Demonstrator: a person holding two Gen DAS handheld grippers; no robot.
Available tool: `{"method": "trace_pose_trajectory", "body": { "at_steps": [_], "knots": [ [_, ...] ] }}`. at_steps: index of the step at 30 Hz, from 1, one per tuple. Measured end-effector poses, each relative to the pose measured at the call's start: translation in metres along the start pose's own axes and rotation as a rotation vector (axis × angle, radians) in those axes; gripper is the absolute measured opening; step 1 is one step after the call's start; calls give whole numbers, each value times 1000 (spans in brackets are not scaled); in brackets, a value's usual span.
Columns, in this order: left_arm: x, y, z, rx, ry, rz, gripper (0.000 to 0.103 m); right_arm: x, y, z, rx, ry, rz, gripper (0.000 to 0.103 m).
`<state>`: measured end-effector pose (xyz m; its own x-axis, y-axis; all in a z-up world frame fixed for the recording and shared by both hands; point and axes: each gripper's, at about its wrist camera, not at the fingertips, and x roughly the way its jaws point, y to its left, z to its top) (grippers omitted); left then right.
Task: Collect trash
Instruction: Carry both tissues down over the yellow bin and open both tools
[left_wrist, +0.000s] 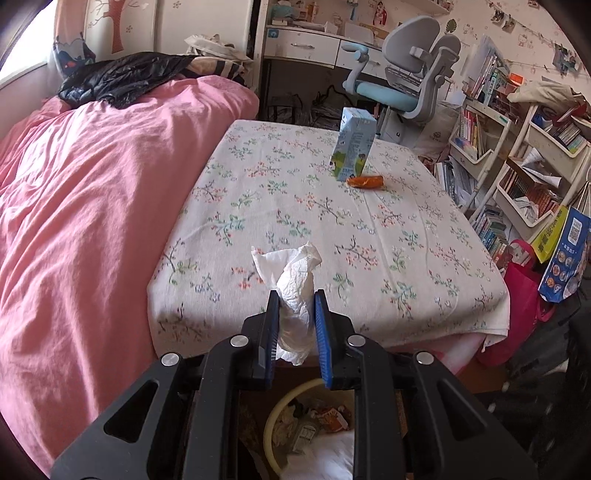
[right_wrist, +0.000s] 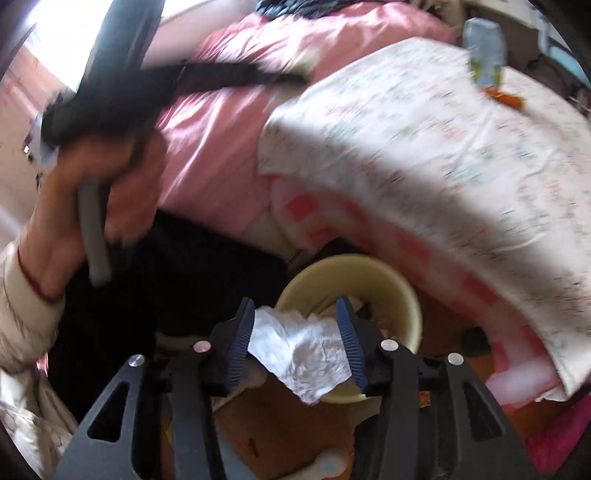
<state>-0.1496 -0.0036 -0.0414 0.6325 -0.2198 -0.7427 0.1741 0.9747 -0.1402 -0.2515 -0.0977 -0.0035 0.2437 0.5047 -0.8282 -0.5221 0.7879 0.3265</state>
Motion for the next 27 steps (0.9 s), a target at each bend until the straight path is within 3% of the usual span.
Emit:
{"method": "trace_pose_trajectory", "body": {
  "at_steps": [1, 5, 9, 12, 14, 21, 27],
  "knots": [
    [-1, -2, -8, 1, 16, 0, 18, -11, -10, 6, 29, -37, -20, 47],
    [-1, -14, -46, 20, 122, -6, 18, -46, -57, 37, 139, -216, -199, 71],
    [12, -27, -84, 36, 287, -56, 19, -42, -107, 70, 253, -291, -310, 71],
    [21, -42, -102, 120, 368, -61, 34, -28, -133, 87, 307, -305, -376, 71],
    [20, -46, -101, 147, 353, -34, 55, -20, -143, 94, 327, -304, -416, 71],
    [5, -35, -80, 102, 195, 17, 73, -21, -160, 98, 374, -331, -449, 73],
    [2, -34, -67, 95, 134, 54, 81, -19, -156, 102, 346, -386, -418, 78]
  ]
}}
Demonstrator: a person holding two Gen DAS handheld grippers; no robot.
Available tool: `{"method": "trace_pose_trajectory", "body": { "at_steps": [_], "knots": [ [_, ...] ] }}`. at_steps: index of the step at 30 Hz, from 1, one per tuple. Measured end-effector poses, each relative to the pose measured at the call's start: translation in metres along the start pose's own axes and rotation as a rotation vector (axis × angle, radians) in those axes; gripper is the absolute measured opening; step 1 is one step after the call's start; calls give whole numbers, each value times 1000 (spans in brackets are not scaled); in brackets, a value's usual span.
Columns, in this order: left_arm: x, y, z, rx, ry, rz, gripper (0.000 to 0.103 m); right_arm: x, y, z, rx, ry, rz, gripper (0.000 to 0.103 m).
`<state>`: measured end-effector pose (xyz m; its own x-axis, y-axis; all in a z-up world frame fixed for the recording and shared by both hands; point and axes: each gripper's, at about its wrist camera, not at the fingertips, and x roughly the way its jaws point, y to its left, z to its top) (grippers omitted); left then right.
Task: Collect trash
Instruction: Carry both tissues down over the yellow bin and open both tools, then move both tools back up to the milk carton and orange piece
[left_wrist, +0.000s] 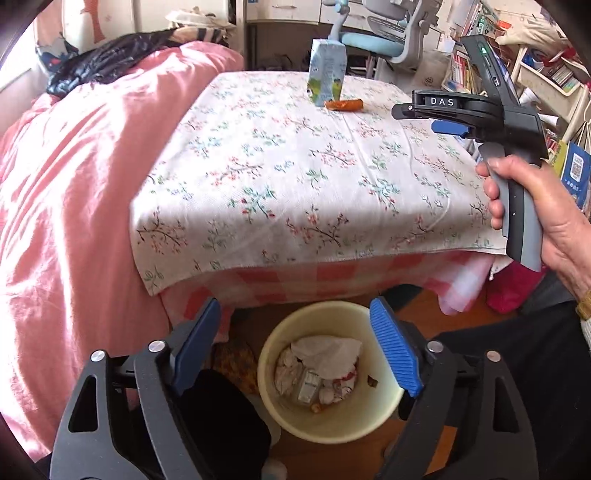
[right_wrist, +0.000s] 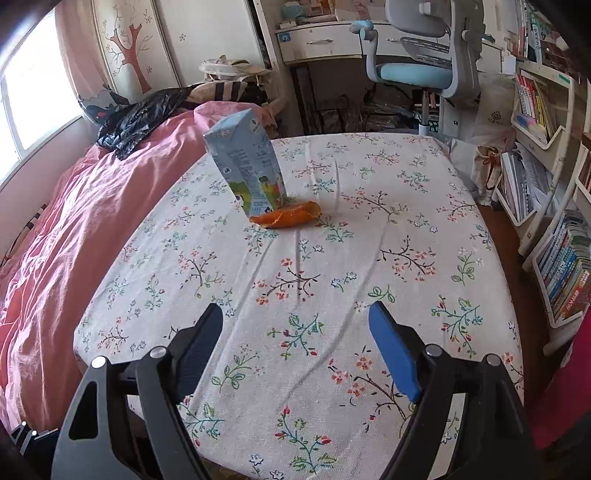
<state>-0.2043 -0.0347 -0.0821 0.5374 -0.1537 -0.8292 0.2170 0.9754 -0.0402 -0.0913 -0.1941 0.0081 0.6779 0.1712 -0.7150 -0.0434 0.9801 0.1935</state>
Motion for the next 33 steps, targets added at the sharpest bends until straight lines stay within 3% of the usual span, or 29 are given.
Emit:
{"method": "trace_pose_trajectory", "body": {
  "at_steps": [20, 33],
  "knots": [
    [0, -6, 2, 35, -38, 60, 85, -1, 2, -2, -12, -15, 34, 81],
    [3, -7, 4, 40, -45, 48, 85, -8, -4, 4, 27, -46, 68, 82]
  ]
}}
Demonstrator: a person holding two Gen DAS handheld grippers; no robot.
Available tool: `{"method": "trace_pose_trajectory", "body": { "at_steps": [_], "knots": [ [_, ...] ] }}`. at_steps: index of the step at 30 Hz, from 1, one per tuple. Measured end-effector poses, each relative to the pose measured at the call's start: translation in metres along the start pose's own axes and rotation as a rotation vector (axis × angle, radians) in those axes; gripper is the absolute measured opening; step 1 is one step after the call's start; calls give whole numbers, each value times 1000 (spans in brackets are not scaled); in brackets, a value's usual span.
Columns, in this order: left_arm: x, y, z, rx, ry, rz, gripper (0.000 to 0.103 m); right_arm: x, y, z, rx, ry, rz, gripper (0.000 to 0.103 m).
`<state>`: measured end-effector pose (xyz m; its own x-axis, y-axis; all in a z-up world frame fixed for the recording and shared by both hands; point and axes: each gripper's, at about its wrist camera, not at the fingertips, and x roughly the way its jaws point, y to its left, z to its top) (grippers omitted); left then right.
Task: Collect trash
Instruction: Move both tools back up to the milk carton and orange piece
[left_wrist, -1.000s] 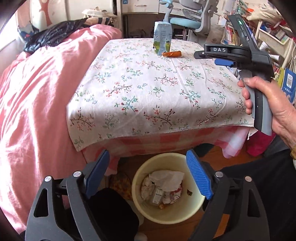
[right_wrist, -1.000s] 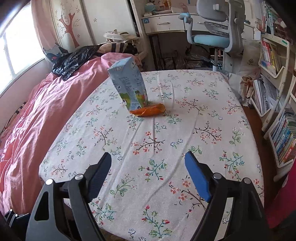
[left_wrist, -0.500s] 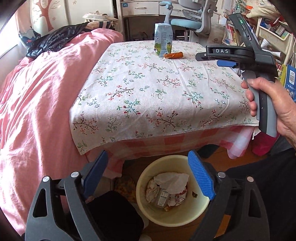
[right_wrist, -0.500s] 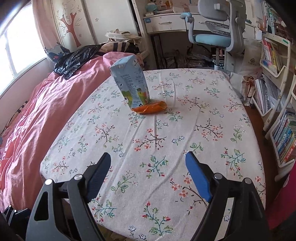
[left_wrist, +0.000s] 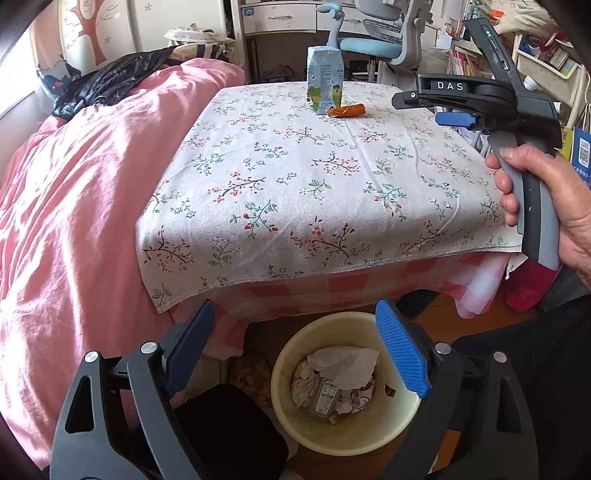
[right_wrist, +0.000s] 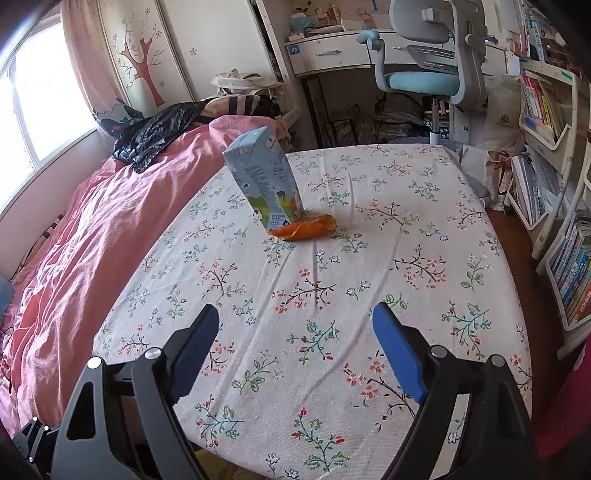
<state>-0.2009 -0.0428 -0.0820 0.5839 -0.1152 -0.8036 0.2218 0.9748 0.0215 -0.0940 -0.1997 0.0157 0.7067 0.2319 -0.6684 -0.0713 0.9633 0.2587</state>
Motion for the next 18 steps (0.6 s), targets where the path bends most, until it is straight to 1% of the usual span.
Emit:
{"method": "trace_pose_trajectory", "body": {
  "at_steps": [5, 7, 9, 14, 17, 18],
  "knots": [
    [-12, 19, 17, -71, -65, -18, 85, -10, -7, 8, 58, -44, 14, 83],
    [-16, 26, 30, -100, -101, -24, 87, -12, -9, 10, 61, -49, 10, 83],
    [-17, 29, 48, -96, -135, -23, 88, -13, -11, 12, 64, -43, 2, 84],
    [-11, 24, 109, -55, -222, -27, 89, -16, -17, 16, 50, -28, -36, 84],
    [-3, 15, 153, -42, -279, -43, 90, -19, -23, 19, 49, -33, -72, 86],
    [-1, 10, 170, -33, -297, -49, 90, -19, -25, 20, 55, -34, -72, 86]
  ]
}}
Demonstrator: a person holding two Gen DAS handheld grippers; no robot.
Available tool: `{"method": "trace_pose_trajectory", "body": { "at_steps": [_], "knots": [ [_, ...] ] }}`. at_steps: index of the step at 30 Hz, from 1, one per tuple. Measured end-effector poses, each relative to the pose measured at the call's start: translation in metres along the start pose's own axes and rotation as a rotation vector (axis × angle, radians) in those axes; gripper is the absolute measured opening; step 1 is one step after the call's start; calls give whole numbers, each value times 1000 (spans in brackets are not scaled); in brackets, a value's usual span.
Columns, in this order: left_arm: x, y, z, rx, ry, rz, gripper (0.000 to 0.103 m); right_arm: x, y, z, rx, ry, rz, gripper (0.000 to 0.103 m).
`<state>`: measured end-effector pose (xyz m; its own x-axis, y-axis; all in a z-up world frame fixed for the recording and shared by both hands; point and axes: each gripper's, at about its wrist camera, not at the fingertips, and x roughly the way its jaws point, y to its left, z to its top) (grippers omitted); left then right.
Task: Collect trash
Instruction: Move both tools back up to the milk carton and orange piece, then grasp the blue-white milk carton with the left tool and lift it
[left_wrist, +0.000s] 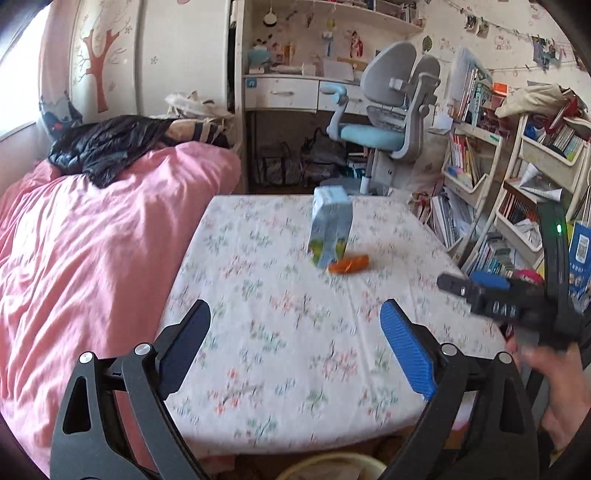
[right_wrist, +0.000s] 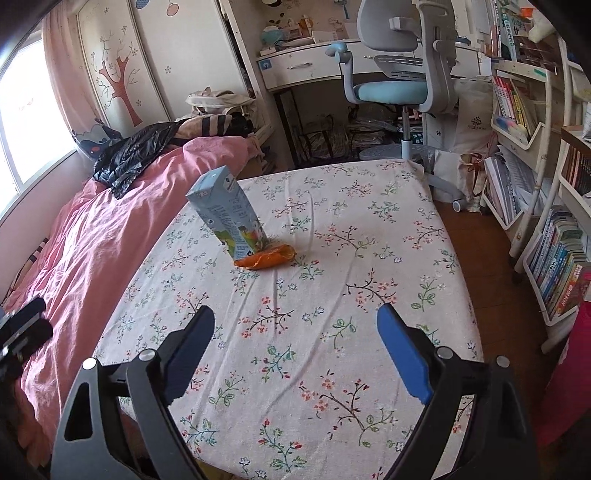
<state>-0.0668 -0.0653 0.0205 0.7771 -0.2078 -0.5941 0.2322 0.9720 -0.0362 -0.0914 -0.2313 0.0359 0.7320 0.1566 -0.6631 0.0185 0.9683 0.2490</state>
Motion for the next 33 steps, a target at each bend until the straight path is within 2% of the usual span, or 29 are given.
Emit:
{"method": "trace_pose_trajectory", "body": {
  "at_steps": [4, 7, 9, 13, 16, 19, 26, 33],
  "knots": [
    [30, -31, 66, 53, -89, -32, 94, 5, -5, 4, 27, 8, 27, 86],
    [67, -57, 105, 122, -109, -26, 94, 6, -8, 9, 40, 3, 44, 86],
    [93, -71, 123, 149, -104, -19, 94, 10, -11, 12, 42, 6, 45, 87],
    [158, -82, 151, 174, -22, -20, 94, 22, -18, 15, 49, 39, 43, 87],
    [200, -79, 154, 187, 70, -8, 92, 31, -20, 15, 47, 67, 44, 87],
    [222, -67, 147, 195, 136, -3, 83, 34, -21, 14, 31, 88, 46, 87],
    [208, -25, 103, 161, 187, -38, 80, 35, -12, 13, 15, 107, 69, 87],
    [180, -1, 56, 191, 245, -47, 79, 36, -11, 10, 18, 116, 68, 88]
  ]
}}
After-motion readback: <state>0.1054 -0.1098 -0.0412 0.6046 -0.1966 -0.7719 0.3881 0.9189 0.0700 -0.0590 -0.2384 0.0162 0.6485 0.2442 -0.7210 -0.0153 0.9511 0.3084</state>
